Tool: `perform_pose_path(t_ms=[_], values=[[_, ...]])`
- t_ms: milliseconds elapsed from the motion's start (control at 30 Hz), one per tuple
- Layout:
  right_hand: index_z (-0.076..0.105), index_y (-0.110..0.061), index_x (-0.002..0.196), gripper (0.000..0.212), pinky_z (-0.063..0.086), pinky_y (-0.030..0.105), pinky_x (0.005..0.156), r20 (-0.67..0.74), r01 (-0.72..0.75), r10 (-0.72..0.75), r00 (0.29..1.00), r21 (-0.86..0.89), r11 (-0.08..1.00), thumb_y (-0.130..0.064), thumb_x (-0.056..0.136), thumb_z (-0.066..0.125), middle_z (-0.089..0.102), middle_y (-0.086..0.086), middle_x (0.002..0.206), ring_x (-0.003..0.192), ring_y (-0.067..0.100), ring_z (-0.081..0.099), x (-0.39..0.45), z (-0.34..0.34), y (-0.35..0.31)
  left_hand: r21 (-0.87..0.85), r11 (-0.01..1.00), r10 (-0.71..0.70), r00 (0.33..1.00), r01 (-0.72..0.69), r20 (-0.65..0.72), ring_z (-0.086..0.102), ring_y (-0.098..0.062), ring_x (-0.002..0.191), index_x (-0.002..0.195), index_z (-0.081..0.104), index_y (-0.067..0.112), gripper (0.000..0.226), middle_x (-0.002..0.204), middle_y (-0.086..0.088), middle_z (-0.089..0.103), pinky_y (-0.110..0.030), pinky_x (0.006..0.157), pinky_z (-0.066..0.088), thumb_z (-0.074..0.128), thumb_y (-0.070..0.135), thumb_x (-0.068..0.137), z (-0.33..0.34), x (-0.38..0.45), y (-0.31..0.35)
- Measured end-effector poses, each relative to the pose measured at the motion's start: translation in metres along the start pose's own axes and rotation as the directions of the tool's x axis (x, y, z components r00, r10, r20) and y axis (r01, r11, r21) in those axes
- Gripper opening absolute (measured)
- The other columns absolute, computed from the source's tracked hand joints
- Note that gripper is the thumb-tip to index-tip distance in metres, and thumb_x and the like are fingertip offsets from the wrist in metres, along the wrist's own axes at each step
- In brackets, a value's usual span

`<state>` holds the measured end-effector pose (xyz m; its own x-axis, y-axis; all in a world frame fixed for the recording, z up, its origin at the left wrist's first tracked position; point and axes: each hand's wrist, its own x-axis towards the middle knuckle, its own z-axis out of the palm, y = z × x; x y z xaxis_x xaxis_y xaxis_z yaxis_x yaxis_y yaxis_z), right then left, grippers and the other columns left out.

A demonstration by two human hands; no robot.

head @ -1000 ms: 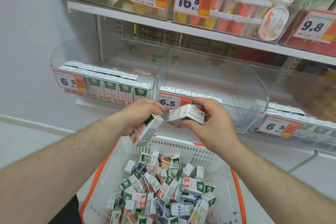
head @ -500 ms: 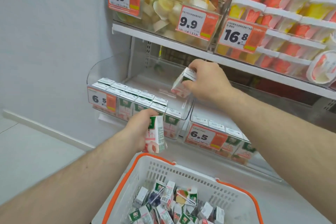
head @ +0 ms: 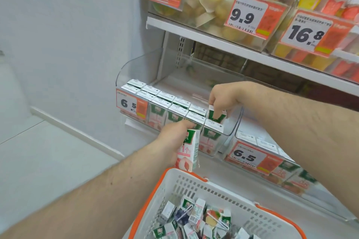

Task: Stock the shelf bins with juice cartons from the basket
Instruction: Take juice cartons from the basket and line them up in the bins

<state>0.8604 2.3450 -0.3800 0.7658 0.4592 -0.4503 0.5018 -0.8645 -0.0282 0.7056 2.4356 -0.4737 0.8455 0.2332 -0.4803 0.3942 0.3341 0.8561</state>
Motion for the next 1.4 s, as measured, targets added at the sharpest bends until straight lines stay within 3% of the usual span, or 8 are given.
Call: perform_pose_path(t_ms=[367, 467, 567, 667, 800, 967, 1100, 1400], values=[[0.049, 0.006, 0.133, 0.049, 0.055, 0.053, 0.089, 0.272, -0.087, 0.062, 0.96, 0.083, 0.993, 0.015, 0.085, 0.051, 0.056, 0.014, 0.115, 0.104, 0.038, 0.058, 0.006, 0.003, -0.009, -0.25, 0.968, 0.023, 1.0, -0.021, 0.006, 0.053, -0.018, 0.045, 0.09, 0.06, 0.013, 0.04, 0.052, -0.003, 0.057, -0.025, 0.056, 0.043, 0.042, 0.048, 0.097, 0.009, -0.009, -0.001], [0.062, -0.001, 0.104, 0.031, 0.053, 0.03, 0.074, -0.02, 0.032, -0.035, 0.999, -0.147, 0.989, 0.007, 0.082, 0.043, 0.062, 0.01, 0.101, 0.091, 0.027, 0.059, -0.007, 0.002, -0.02, -0.224, 0.964, 0.134, 0.99, -0.14, -0.043, 0.053, -0.019, 0.047, 0.083, 0.059, 0.015, 0.048, 0.058, -0.007, 0.062, -0.025, 0.055, 0.041, 0.031, 0.053, 0.098, 0.006, -0.016, 0.004], [0.068, -0.015, 0.107, 0.038, 0.053, 0.029, 0.076, -0.369, 0.227, -0.143, 0.918, 0.194, 0.955, 0.005, 0.084, 0.046, 0.068, -0.003, 0.099, 0.093, 0.018, 0.064, -0.033, 0.008, -0.032, -0.15, 0.949, 0.261, 0.958, -0.277, -0.116, 0.059, -0.022, 0.064, 0.075, 0.06, 0.018, 0.058, 0.08, -0.011, 0.067, -0.029, 0.062, 0.044, 0.025, 0.061, 0.094, -0.002, -0.015, 0.013], [0.065, -0.021, 0.113, 0.04, 0.052, 0.026, 0.066, -0.299, 0.372, -0.239, 0.924, 0.555, 0.744, 0.0, 0.079, 0.06, 0.07, -0.007, 0.101, 0.081, 0.009, 0.067, -0.073, 0.024, -0.045, -0.115, 0.924, 0.341, 0.923, -0.364, -0.18, 0.057, -0.012, 0.049, 0.076, 0.054, 0.015, 0.056, 0.064, -0.004, 0.066, -0.02, 0.048, 0.041, 0.021, 0.053, 0.1, -0.007, -0.016, 0.022], [0.051, -0.037, 0.126, 0.059, 0.051, 0.033, 0.089, -0.323, 0.45, -0.375, 0.869, 0.202, 0.87, -0.033, 0.071, 0.075, 0.06, -0.017, 0.119, 0.105, 0.006, 0.058, -0.097, 0.042, -0.062, -0.147, 0.898, 0.383, 0.901, -0.415, -0.205, 0.061, -0.005, 0.043, 0.068, 0.058, 0.018, 0.059, 0.058, 0.002, 0.066, -0.015, 0.037, 0.04, 0.023, 0.049, 0.103, -0.01, -0.02, 0.032], [0.06, -0.026, 0.101, 0.024, 0.053, 0.034, 0.071, -0.468, 0.468, -0.37, 0.802, 0.108, 0.877, -0.014, 0.08, 0.065, 0.066, -0.006, 0.092, 0.085, 0.015, 0.062, -0.091, 0.035, -0.078, -0.143, 0.853, 0.441, 0.839, -0.502, -0.317, 0.066, -0.023, 0.072, 0.071, 0.062, 0.022, 0.054, 0.079, -0.009, 0.069, -0.034, 0.063, 0.052, 0.03, 0.059, 0.093, -0.021, -0.019, 0.044], [0.061, -0.02, 0.093, 0.017, 0.04, 0.014, 0.057, -0.665, 0.428, -0.182, 0.724, 0.227, 0.875, -0.014, 0.08, 0.07, 0.064, -0.005, 0.086, 0.073, 0.009, 0.056, -0.051, -0.008, -0.075, -0.052, 0.881, 0.344, 0.714, -0.47, -0.609, 0.051, -0.027, 0.102, 0.093, 0.051, 0.021, 0.034, 0.105, 0.0, 0.043, -0.044, 0.089, 0.046, 0.045, 0.045, 0.07, -0.045, 0.001, 0.051], [0.068, -0.019, 0.114, 0.033, 0.046, 0.023, 0.076, -0.56, 0.316, -0.117, 0.82, 0.273, 0.909, -0.009, 0.083, 0.063, 0.069, 0.005, 0.109, 0.102, 0.023, 0.063, 0.089, -0.024, -0.12, -0.368, 0.908, -0.04, 0.835, -0.198, -0.548, 0.048, -0.027, 0.1, 0.117, 0.031, 0.024, 0.049, 0.13, -0.002, 0.036, -0.05, 0.084, 0.053, 0.063, 0.024, 0.08, -0.055, 0.04, 0.047]])
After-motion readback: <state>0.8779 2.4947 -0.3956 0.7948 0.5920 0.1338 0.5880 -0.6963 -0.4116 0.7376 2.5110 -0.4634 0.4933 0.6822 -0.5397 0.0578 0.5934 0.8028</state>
